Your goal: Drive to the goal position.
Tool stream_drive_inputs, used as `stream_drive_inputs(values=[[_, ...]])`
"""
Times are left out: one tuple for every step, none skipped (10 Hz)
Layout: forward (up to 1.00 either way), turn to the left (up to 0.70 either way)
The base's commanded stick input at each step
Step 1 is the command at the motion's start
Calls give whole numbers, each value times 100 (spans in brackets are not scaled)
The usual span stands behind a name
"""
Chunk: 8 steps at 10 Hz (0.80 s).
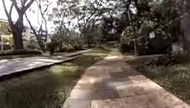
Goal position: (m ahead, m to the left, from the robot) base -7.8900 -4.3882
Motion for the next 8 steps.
stream_drive_inputs(values=[[70,0],[70,0],[70,-10],[70,-27],[48,-33],[1,-45],[0,-32],[0,0]])
